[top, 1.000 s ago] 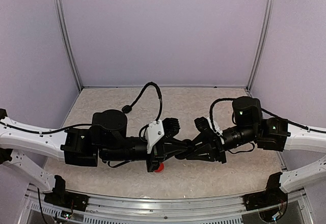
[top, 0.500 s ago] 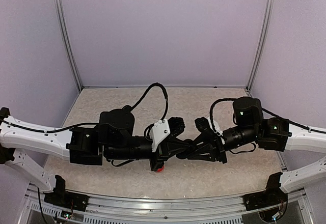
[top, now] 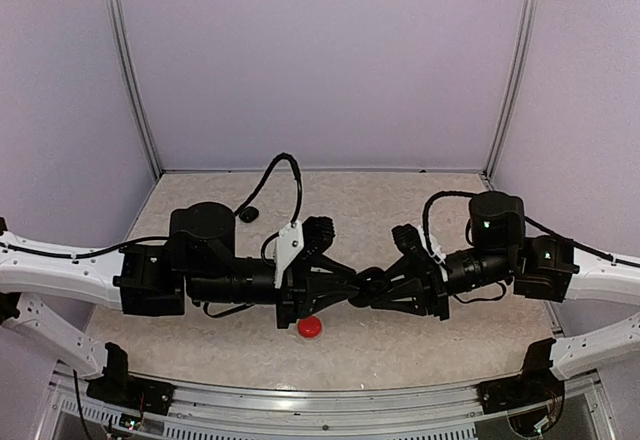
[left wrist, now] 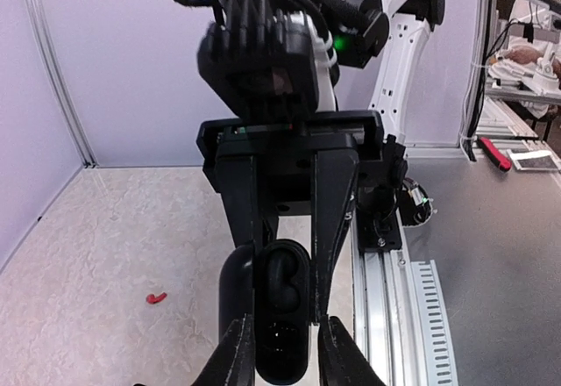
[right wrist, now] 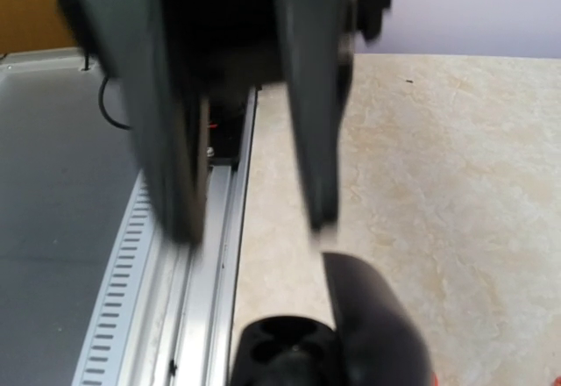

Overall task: Insert the wireless bluetooth earbuds into the charging case
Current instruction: Adjust the right earbud in the right side groove of the charging case, then adjust the left earbud at the center of the board.

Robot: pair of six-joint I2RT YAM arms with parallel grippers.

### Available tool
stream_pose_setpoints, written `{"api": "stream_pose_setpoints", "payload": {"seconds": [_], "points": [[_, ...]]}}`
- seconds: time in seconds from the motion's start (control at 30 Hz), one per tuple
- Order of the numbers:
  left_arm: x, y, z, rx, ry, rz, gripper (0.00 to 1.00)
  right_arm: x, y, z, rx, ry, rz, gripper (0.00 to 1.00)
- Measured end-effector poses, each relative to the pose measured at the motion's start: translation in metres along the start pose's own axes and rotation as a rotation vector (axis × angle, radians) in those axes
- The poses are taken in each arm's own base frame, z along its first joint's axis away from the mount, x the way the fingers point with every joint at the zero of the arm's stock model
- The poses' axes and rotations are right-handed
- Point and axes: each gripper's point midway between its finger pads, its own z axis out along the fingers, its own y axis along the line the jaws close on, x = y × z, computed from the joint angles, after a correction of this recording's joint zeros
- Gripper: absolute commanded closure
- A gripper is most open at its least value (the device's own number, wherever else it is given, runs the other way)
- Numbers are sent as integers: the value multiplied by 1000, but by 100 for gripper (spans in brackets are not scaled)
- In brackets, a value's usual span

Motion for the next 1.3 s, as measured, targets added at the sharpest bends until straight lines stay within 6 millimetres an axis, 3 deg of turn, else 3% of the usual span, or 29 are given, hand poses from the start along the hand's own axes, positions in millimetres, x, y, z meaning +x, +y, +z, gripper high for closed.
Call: {"api": "stream_pose_setpoints", "payload": {"seconds": [0.1, 0.2, 0.27, 0.43, 0.7, 0.83, 1.07, 1.3], "points": [[-13, 10, -19, -15, -70, -32, 71, 1, 0, -3, 14, -8, 13, 100], [-14, 32, -38, -70, -125, -85, 70, 0, -2, -4, 30, -13, 23, 100], [-4, 53, -47, -130, -135, -135, 70, -1, -4, -6, 44, -18, 31, 100], [52, 91, -50, -275, -48, -246, 71, -5, -12, -14, 83, -33, 39, 100], [131, 101, -16, -314, 173, -238, 76, -8, -30, -31, 154, -61, 65, 100], [163, 109, 10, -321, 290, -196, 77, -11, -30, -36, 160, -75, 69, 100], [203, 116, 42, -301, 401, -146, 77, -15, -28, -43, 165, -92, 68, 100], [211, 142, 67, -322, 438, -152, 75, -15, -27, -43, 158, -90, 71, 100]]}}
